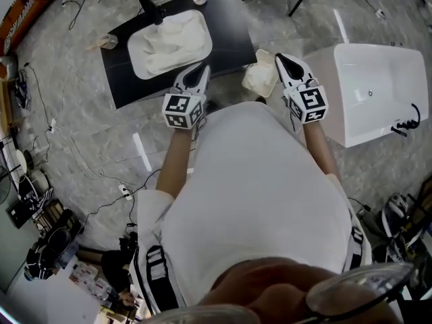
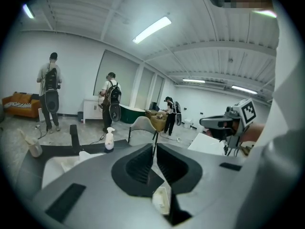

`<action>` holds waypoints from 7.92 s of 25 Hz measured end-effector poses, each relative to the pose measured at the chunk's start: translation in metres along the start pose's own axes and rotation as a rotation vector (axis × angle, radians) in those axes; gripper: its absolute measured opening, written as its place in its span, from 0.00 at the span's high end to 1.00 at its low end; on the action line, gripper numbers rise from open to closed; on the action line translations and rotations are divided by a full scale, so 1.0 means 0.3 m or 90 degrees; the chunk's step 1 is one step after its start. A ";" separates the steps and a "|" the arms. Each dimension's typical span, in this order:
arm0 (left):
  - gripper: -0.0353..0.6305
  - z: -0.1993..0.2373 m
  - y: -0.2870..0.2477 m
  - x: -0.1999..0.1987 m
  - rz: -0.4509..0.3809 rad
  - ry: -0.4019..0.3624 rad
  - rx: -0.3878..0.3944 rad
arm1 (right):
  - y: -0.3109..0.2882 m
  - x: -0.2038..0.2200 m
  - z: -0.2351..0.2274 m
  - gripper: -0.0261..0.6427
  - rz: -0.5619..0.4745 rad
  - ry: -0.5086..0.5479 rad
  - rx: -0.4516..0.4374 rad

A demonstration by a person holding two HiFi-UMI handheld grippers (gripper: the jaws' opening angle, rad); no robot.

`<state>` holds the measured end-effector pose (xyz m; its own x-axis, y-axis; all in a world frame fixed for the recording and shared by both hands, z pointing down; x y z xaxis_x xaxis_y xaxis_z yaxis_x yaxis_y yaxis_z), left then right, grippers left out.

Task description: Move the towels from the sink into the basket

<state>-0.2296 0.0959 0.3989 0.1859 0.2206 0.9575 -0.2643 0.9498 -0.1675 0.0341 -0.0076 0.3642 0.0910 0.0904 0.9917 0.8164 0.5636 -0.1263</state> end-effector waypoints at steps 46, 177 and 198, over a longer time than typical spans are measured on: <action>0.81 0.853 -0.458 1.013 0.602 -0.330 0.130 | -0.019 0.475 0.273 0.97 0.236 -0.118 0.169; 0.50 -0.426 -1.244 2.211 0.496 0.025 0.110 | 0.453 1.879 -0.573 0.97 0.375 -0.249 0.118; 0.77 -0.511 -1.032 1.497 0.445 0.064 0.165 | 0.385 1.376 -0.568 0.97 0.322 -0.193 0.139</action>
<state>0.0809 -0.0650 0.8447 -0.0252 0.7842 0.6200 -0.5641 0.5009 -0.6564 0.2631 -0.0451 0.7628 0.2435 0.6013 0.7610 0.5759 0.5418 -0.6122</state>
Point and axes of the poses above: the fingertips, and each gripper's own axes: y backward along the fingers, z to its left, x out of its underside, the point moved 8 cm from there along y, backward along the fingers, and after that the axes turned 13 degrees about -z, right-handed, at the moved point
